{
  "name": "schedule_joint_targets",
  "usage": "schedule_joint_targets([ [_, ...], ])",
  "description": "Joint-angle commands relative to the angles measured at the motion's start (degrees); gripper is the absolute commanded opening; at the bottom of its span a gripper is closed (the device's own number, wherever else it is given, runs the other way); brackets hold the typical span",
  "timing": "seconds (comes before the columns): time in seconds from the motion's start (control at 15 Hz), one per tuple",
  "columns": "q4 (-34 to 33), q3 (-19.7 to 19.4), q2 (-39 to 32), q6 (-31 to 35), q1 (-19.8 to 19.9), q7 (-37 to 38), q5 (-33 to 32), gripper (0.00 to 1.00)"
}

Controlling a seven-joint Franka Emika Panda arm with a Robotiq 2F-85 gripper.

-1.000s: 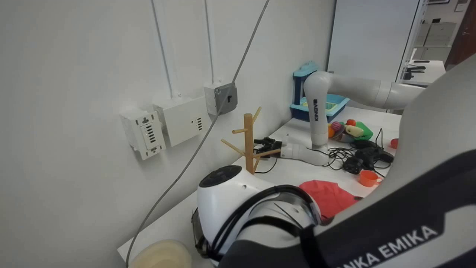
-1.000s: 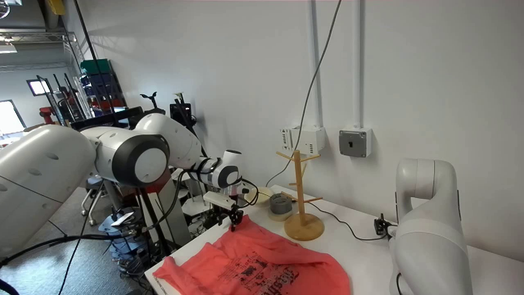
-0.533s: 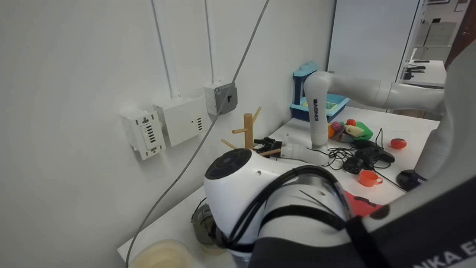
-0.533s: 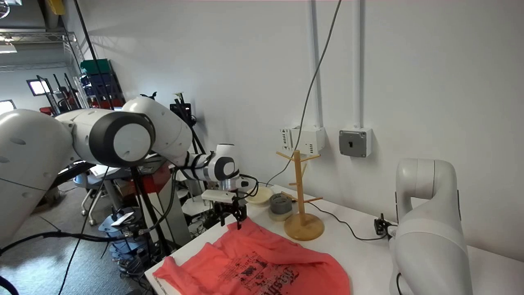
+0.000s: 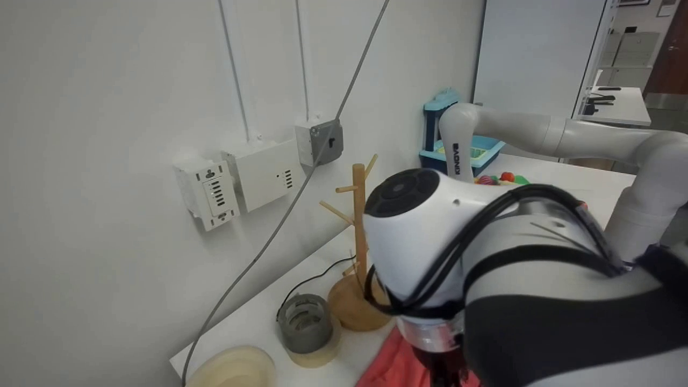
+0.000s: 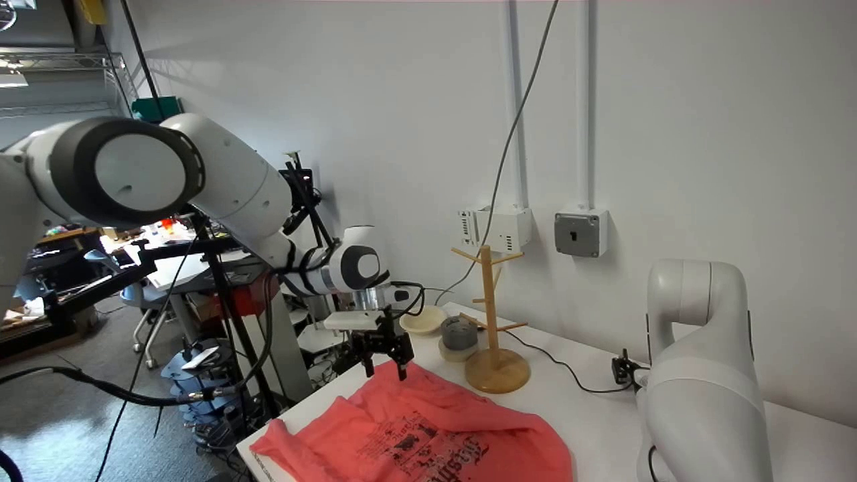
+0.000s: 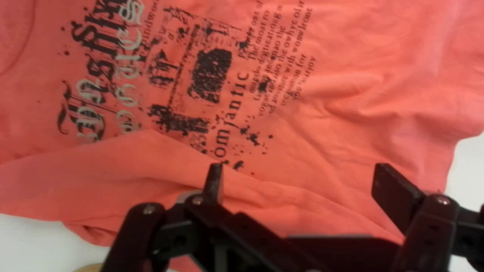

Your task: Unfold the sweatshirt sleeves

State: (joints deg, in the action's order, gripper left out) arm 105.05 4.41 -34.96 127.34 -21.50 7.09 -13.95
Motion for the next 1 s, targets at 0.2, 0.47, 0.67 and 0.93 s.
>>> schedule_joint_targets([
  [0.2, 20.87, -2.10, 16.67, 9.43, 7.09, 2.18, 0.63, 1.00],
  [0.47, 30.58, -1.74, 25.01, 15.56, 12.55, 0.38, 4.87, 1.00],
  [0.67, 37.49, -1.26, 31.27, 20.70, 14.82, -1.21, 9.33, 1.00],
  [0.93, 45.55, -0.56, 39.67, 25.20, 15.02, -4.43, 14.07, 1.00],
])
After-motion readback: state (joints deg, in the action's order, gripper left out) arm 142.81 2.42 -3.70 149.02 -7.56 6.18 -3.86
